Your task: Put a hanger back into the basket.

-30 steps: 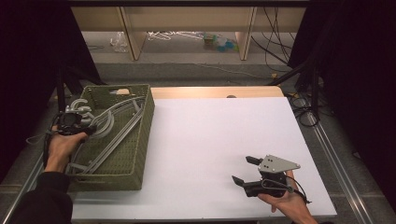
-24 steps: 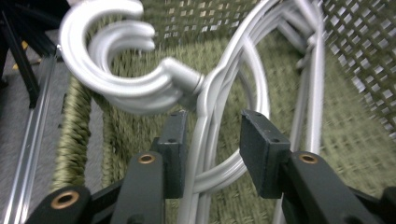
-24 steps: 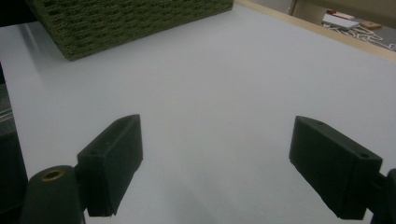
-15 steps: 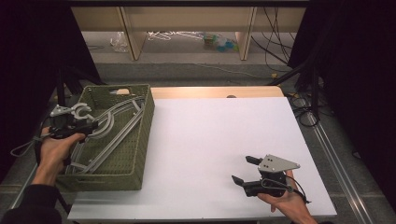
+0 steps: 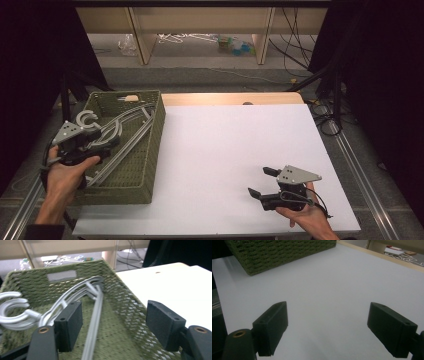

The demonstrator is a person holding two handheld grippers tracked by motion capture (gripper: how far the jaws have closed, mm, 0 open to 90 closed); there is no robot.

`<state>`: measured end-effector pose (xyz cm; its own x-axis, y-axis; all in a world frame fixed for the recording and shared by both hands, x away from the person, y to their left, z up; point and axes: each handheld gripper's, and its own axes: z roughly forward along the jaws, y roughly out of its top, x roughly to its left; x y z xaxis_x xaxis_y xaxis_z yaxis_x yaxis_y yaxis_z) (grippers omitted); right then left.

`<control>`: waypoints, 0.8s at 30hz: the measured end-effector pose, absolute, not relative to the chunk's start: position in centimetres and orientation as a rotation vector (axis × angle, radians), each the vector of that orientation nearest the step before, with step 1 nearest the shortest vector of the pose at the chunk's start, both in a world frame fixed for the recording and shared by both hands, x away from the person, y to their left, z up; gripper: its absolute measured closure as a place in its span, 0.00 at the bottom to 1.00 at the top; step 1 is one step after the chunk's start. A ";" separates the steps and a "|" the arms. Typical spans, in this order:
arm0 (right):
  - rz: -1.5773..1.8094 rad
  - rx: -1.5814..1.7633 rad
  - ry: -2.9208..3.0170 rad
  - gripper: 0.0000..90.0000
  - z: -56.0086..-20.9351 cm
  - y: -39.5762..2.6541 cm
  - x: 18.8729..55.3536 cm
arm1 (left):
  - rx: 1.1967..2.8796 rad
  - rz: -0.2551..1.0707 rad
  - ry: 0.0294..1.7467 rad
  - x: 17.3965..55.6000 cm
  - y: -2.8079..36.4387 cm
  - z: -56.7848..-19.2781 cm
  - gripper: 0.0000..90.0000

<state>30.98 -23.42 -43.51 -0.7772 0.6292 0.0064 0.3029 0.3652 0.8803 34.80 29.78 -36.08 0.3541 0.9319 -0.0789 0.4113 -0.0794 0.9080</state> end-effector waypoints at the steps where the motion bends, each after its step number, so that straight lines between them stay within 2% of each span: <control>1: 1.379 0.815 2.297 0.20 -43.5 -23.4 31.0 | 1.672 0.693 1.210 34.3 29.5 -36.0 0.32; 4: 1.378 0.810 2.294 0.20 -43.5 -23.4 31.0 | 1.653 0.654 1.183 33.0 28.7 -35.9 0.32; 12: 1.381 0.802 2.303 0.20 -43.6 -23.3 31.0 | 1.713 0.647 1.128 30.3 25.8 -36.9 0.31; 16: 1.377 0.809 2.296 0.20 -43.6 -23.3 31.0 | 1.669 0.581 1.103 29.6 24.4 -37.2 0.30; 24: 1.401 0.838 2.299 0.20 -43.5 -23.4 30.9 | 1.721 0.551 0.989 28.7 21.1 -38.5 0.28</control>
<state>30.92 -23.35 -43.48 -0.7762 0.6297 0.0299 0.3151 0.3466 0.8835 28.73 21.07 -38.55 0.5560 0.8257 -0.0952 0.3533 -0.1311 0.9263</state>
